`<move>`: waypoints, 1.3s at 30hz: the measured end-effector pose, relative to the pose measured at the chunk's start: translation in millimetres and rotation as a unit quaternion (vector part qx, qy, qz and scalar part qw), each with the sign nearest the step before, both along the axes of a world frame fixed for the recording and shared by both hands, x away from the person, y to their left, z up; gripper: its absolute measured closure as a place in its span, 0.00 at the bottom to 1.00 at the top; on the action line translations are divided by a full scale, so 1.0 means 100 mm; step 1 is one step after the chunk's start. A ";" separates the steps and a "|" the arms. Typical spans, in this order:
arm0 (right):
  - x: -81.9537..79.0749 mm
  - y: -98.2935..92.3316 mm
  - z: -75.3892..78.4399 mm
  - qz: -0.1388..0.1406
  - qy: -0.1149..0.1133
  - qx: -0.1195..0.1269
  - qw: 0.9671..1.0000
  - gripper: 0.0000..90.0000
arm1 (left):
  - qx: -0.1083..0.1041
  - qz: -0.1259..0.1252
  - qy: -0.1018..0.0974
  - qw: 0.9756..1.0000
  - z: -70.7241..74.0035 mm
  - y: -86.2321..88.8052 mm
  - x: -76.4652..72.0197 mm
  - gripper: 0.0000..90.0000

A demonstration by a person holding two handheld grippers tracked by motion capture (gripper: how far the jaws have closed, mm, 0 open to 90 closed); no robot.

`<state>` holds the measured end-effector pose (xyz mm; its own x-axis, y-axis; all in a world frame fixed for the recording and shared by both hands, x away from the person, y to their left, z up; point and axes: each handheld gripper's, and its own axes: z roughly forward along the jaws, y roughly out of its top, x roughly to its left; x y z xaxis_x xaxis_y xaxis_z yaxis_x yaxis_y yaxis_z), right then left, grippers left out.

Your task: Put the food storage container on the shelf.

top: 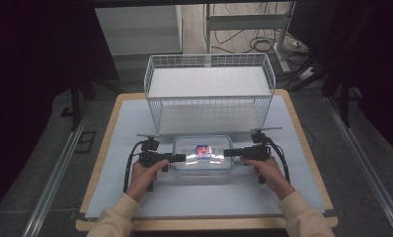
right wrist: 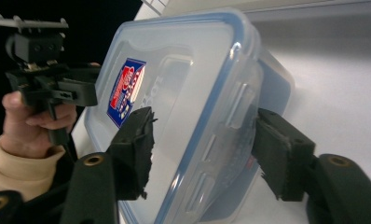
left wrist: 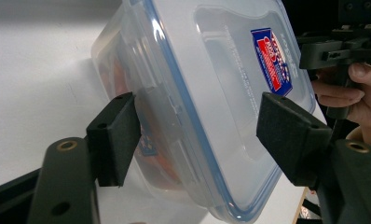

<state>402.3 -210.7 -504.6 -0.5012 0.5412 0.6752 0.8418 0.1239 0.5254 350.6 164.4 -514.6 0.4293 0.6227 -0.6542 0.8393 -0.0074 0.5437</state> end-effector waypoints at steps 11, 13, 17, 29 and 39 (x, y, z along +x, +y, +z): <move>-0.08 -0.06 0.04 0.005 -0.010 0.013 1.000 0.54 | -0.007 0.010 -0.021 1.000 0.03 0.02 -0.12 0.42; -0.10 -0.06 0.05 0.005 -0.014 0.014 1.000 0.55 | -0.006 0.013 -0.025 1.000 0.03 0.02 -0.15 0.44; -0.13 -0.07 0.06 0.003 -0.021 0.015 1.000 0.56 | 0.002 0.015 -0.034 0.999 0.06 0.01 -0.19 0.44; -0.26 -0.06 0.10 -0.006 -0.047 0.010 0.999 0.57 | 0.007 0.023 -0.055 0.998 0.09 -0.01 -0.28 0.47; -0.33 -0.13 0.13 -0.016 -0.064 0.014 0.998 0.57 | 0.021 0.023 -0.076 0.997 0.16 -0.09 -0.33 0.50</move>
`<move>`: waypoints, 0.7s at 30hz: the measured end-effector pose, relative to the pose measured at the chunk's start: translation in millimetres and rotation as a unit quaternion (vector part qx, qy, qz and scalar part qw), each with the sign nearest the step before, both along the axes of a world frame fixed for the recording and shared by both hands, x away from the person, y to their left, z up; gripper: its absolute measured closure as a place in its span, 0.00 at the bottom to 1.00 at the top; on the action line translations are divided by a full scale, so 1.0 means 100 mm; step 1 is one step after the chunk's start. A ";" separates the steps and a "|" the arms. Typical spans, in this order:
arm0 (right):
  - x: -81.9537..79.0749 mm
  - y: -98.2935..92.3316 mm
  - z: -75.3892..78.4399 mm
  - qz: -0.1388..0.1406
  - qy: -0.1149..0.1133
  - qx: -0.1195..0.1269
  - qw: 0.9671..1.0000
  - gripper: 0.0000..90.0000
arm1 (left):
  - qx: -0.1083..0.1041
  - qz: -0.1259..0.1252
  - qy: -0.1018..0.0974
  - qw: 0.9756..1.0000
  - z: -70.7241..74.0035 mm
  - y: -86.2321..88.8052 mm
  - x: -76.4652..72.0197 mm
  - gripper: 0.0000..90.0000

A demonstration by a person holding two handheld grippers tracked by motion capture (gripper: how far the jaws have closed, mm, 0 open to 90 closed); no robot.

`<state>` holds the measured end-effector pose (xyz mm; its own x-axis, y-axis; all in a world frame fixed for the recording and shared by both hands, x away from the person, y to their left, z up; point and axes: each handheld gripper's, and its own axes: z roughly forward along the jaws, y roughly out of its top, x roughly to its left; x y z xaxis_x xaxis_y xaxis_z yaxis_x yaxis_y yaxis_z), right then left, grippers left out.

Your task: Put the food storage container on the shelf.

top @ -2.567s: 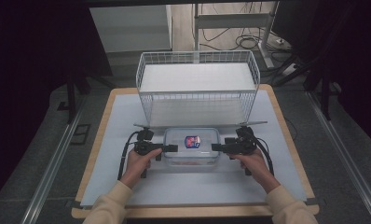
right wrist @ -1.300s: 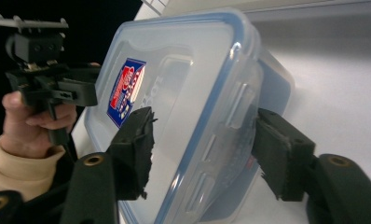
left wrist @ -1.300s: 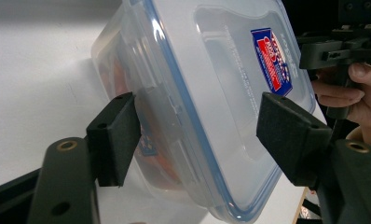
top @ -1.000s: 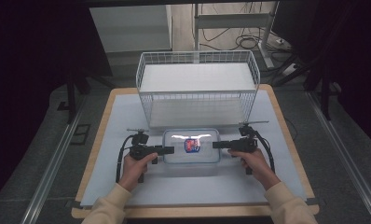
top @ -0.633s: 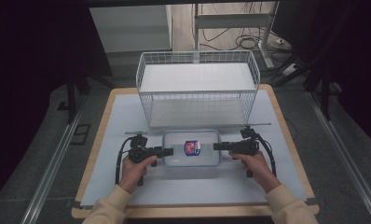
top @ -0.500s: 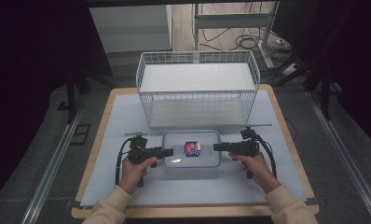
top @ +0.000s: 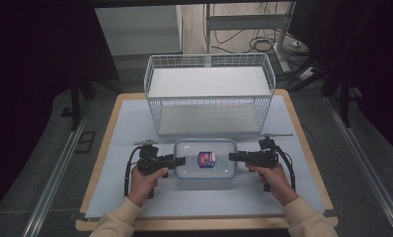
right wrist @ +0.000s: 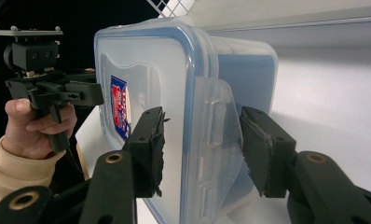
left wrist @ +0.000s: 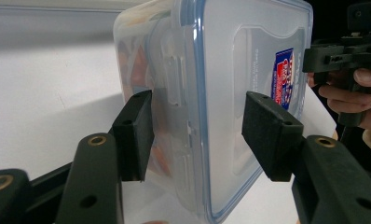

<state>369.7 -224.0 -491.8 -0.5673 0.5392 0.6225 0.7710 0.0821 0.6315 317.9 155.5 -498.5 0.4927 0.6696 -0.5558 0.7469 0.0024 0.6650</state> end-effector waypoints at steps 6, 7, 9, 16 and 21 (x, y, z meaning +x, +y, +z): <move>-0.01 0.01 0.01 0.000 -0.005 0.001 1.000 0.57 | -0.001 0.004 -0.007 1.000 0.03 0.01 -0.01 0.50; -0.01 0.01 0.01 0.000 -0.005 0.001 1.000 0.57 | -0.002 0.005 -0.009 1.000 0.04 0.01 -0.01 0.50; -0.01 0.00 0.03 0.000 -0.009 0.006 1.000 0.57 | -0.007 0.005 -0.013 1.000 0.06 0.02 -0.02 0.51; -0.03 -0.02 0.11 0.001 -0.025 0.005 1.000 0.57 | -0.006 0.005 -0.026 1.000 0.13 0.00 -0.03 0.51; -0.04 -0.02 0.16 0.003 -0.035 0.002 0.999 0.57 | -0.003 0.002 -0.031 1.000 0.16 -0.01 -0.04 0.51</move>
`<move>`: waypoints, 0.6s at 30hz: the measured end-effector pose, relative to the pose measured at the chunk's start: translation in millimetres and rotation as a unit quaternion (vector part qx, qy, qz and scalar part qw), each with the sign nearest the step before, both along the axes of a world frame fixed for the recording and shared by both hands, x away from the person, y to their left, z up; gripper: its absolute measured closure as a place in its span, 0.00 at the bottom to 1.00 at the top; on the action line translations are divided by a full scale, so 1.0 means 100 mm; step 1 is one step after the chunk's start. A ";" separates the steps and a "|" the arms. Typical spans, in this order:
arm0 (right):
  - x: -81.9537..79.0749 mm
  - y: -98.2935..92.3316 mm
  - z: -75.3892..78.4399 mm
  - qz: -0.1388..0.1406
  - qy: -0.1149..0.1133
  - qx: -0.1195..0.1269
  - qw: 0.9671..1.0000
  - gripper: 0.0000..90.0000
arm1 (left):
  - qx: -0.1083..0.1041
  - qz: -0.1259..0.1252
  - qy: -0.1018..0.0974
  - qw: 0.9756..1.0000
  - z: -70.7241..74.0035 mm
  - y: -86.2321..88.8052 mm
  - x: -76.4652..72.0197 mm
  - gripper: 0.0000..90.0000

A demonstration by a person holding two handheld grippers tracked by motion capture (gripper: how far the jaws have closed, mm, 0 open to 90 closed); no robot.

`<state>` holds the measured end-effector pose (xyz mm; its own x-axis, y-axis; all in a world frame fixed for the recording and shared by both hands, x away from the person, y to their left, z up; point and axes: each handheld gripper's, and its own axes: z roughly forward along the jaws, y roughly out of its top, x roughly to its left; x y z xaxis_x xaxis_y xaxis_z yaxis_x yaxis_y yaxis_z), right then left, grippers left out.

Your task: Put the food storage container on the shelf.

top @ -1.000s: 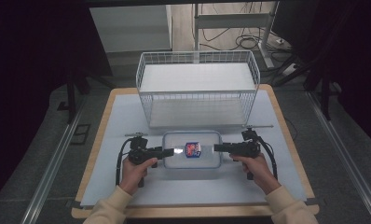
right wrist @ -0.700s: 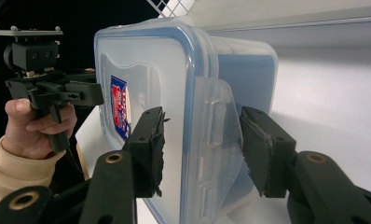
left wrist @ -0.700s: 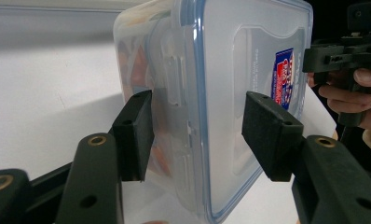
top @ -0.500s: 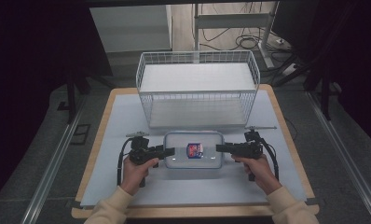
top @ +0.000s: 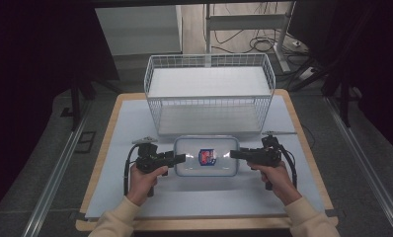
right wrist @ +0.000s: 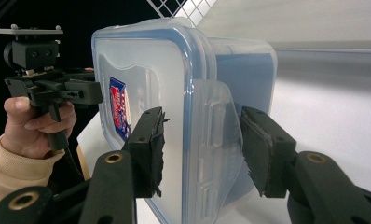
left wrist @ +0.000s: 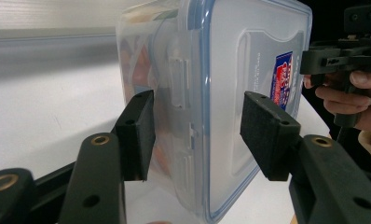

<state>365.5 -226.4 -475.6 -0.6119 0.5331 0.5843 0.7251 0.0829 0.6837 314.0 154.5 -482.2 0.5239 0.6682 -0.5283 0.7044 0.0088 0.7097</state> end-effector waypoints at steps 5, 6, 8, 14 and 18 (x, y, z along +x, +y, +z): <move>-0.01 0.00 0.03 -0.001 -0.005 0.001 1.000 0.57 | 0.001 0.000 -0.005 1.000 0.03 0.00 -0.01 0.51; -0.01 0.00 0.04 -0.001 -0.006 0.001 1.000 0.57 | 0.001 0.000 -0.008 1.000 0.04 0.00 -0.01 0.51; -0.01 0.00 0.05 -0.001 -0.009 0.001 1.000 0.57 | 0.001 0.000 -0.007 1.000 0.05 0.00 -0.01 0.51; -0.02 -0.01 0.13 0.000 -0.022 -0.003 1.000 0.57 | 0.002 -0.003 -0.015 1.000 0.11 -0.01 -0.01 0.51; -0.02 0.00 0.18 0.000 -0.029 -0.003 1.000 0.57 | 0.001 -0.003 -0.020 1.000 0.16 -0.01 0.00 0.51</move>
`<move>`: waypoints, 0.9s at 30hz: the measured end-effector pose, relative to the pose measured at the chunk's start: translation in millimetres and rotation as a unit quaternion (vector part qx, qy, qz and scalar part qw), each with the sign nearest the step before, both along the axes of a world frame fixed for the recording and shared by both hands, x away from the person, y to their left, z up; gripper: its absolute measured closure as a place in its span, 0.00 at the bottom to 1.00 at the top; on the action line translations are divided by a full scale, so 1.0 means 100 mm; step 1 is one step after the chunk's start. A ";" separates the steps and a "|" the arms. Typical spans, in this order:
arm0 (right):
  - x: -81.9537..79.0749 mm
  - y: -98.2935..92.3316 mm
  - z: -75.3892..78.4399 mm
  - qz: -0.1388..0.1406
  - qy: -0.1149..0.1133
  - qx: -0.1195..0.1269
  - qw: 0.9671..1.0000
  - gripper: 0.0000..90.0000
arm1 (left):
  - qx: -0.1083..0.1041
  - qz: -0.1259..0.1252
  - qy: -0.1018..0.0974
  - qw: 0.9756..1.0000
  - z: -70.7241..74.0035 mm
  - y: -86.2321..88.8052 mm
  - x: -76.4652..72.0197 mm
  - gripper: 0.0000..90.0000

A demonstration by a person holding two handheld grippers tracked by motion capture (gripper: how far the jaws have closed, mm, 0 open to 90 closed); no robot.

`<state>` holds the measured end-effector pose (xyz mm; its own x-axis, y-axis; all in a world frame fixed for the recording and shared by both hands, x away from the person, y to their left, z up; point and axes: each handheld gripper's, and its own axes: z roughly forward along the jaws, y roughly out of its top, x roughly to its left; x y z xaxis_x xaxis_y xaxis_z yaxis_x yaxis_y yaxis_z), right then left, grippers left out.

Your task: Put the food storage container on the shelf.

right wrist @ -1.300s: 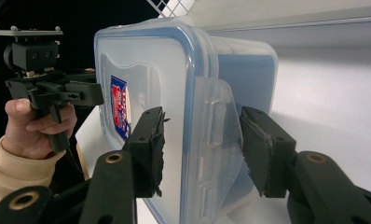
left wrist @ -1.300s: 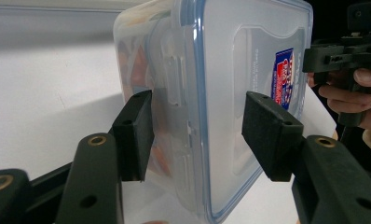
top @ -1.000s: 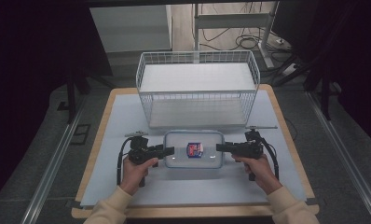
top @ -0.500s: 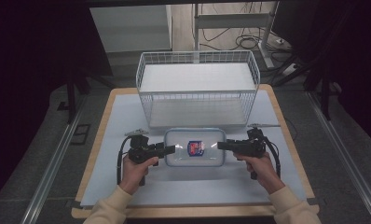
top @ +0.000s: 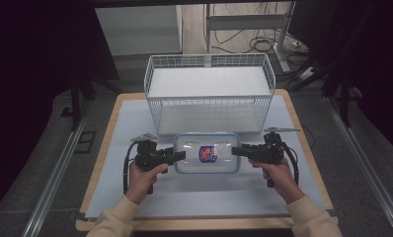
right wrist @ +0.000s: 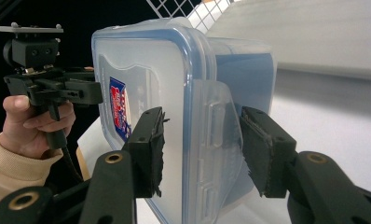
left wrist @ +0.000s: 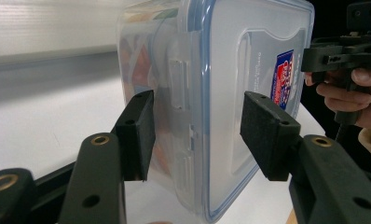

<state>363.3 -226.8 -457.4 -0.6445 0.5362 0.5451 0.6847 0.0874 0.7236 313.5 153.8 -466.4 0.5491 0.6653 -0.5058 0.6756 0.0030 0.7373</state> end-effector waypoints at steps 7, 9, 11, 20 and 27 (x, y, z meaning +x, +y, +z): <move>0.02 0.04 0.17 0.002 -0.016 -0.004 1.000 0.57 | -0.006 0.005 -0.011 1.000 0.12 0.04 0.01 0.51; 0.03 0.05 0.22 0.003 -0.022 -0.005 1.000 0.57 | -0.006 0.006 -0.015 1.000 0.16 0.05 0.02 0.51; 0.04 0.07 0.28 0.003 -0.029 -0.007 1.000 0.57 | -0.006 0.006 -0.019 1.000 0.20 0.06 0.03 0.51; 0.06 0.07 0.54 0.001 -0.052 -0.009 0.999 0.57 | -0.011 0.005 -0.034 0.999 0.45 0.06 0.07 0.51; 0.10 0.07 0.77 -0.001 -0.070 -0.008 0.997 0.57 | -0.012 0.005 -0.045 0.999 0.63 0.05 0.13 0.51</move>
